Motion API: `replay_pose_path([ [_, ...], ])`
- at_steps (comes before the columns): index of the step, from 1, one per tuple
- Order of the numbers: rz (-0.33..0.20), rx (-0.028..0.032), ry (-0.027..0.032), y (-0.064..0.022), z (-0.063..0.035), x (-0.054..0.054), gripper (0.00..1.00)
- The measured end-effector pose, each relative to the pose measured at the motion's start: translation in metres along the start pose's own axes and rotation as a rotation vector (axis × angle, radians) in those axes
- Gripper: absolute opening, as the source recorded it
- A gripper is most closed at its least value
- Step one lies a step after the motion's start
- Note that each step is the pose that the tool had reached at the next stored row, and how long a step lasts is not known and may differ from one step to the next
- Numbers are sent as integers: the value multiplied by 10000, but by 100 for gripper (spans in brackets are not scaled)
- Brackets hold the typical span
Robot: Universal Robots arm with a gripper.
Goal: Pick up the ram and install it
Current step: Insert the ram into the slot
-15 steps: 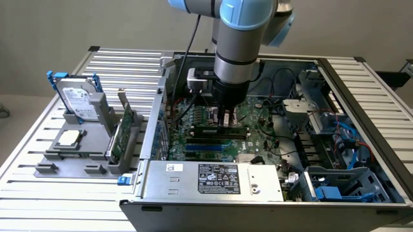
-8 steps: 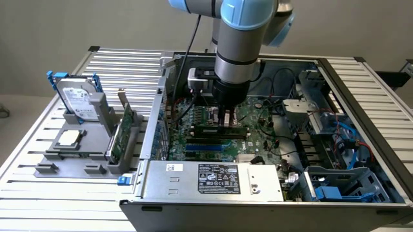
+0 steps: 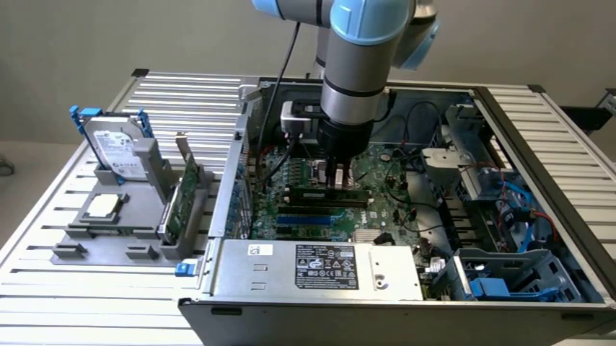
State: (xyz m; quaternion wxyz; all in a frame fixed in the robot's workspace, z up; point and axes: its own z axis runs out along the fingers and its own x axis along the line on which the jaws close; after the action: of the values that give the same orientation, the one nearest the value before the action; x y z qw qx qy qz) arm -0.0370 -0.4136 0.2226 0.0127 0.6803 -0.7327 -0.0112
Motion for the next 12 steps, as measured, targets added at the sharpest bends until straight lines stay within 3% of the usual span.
replay_pose_path([
  [5,0,-36,2,0,0,0,15],
  [12,-36,-36,23,0,1,0,15],
])
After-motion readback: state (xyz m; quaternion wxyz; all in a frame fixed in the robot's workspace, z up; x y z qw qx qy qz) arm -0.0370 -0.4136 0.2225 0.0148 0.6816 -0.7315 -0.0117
